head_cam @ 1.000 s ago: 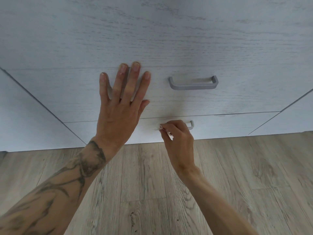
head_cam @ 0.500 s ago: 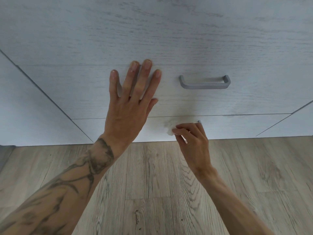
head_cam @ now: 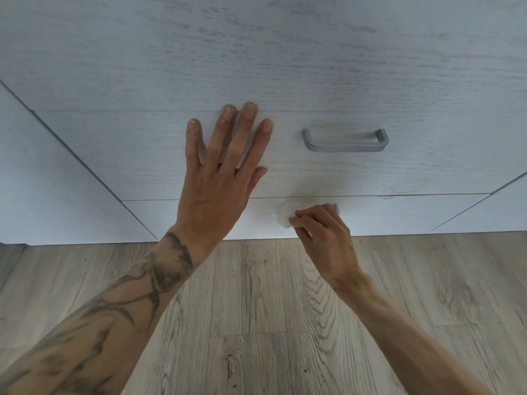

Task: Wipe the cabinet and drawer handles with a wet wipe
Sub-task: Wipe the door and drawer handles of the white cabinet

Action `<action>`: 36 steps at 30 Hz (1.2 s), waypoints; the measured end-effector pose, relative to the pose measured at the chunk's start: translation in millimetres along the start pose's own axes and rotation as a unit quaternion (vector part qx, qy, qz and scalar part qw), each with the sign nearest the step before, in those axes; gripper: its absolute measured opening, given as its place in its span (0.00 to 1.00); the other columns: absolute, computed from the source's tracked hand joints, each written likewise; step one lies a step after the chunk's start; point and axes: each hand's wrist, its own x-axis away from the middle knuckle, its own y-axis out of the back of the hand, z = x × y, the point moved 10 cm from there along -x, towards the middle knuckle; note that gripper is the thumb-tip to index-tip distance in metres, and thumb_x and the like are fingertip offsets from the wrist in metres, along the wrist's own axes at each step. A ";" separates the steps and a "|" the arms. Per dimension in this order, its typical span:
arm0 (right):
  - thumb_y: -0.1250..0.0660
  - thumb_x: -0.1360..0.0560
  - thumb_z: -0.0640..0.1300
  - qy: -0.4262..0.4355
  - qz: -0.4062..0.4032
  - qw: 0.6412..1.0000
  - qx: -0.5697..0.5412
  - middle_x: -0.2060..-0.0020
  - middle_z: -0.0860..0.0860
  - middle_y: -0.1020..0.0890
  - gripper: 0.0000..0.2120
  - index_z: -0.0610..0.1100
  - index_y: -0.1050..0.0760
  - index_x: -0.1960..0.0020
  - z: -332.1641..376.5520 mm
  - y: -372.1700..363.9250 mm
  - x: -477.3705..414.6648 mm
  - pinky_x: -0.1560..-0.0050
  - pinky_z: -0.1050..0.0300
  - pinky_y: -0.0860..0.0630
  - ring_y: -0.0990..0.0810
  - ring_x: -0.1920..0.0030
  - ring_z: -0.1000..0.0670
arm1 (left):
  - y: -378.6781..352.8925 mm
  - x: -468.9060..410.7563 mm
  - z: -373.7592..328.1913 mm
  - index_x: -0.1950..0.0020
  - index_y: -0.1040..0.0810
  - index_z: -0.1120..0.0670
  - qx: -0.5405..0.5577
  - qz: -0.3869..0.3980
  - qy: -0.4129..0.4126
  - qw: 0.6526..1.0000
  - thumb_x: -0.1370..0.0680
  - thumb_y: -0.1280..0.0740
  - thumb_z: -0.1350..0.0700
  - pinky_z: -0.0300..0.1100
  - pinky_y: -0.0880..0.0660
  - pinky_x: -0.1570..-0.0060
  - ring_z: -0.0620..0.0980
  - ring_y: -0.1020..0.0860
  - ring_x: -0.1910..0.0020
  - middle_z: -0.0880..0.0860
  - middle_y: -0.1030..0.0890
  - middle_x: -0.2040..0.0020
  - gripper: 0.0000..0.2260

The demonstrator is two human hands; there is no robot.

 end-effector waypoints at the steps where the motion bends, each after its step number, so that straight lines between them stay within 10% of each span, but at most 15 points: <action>1: 0.20 0.30 0.30 -0.003 -0.001 1.000 0.002 0.57 0.48 0.15 0.09 0.41 0.14 0.55 4.8 -3.3 -3.5 0.58 0.57 0.21 0.19 0.56 0.46 | -0.1 0.3 -0.3 0.12 0.55 0.55 0.000 -0.001 -0.001 1.000 0.10 0.42 0.43 0.68 0.53 0.18 0.61 0.52 0.16 0.59 0.55 0.15 0.34; 28: 0.22 0.28 0.30 -0.063 0.001 0.998 -0.031 0.55 0.50 0.15 0.09 0.42 0.14 0.53 -30.7 30.9 8.3 0.61 0.49 0.16 0.16 0.56 0.47 | 6.7 1.8 -0.8 0.11 0.52 0.56 0.007 0.070 0.011 0.998 0.09 0.41 0.46 0.69 0.48 0.17 0.60 0.58 0.13 0.59 0.61 0.13 0.32; 36: 0.25 0.24 0.34 -0.125 0.031 0.967 -0.218 0.53 0.62 0.18 0.11 0.51 0.17 0.53 23.1 66.4 -29.1 0.56 0.73 0.26 0.18 0.55 0.60 | 58.9 -9.2 8.9 0.12 0.48 0.58 0.080 0.178 -0.011 0.981 0.11 0.42 0.50 0.62 0.42 0.17 0.56 0.51 0.12 0.56 0.53 0.11 0.31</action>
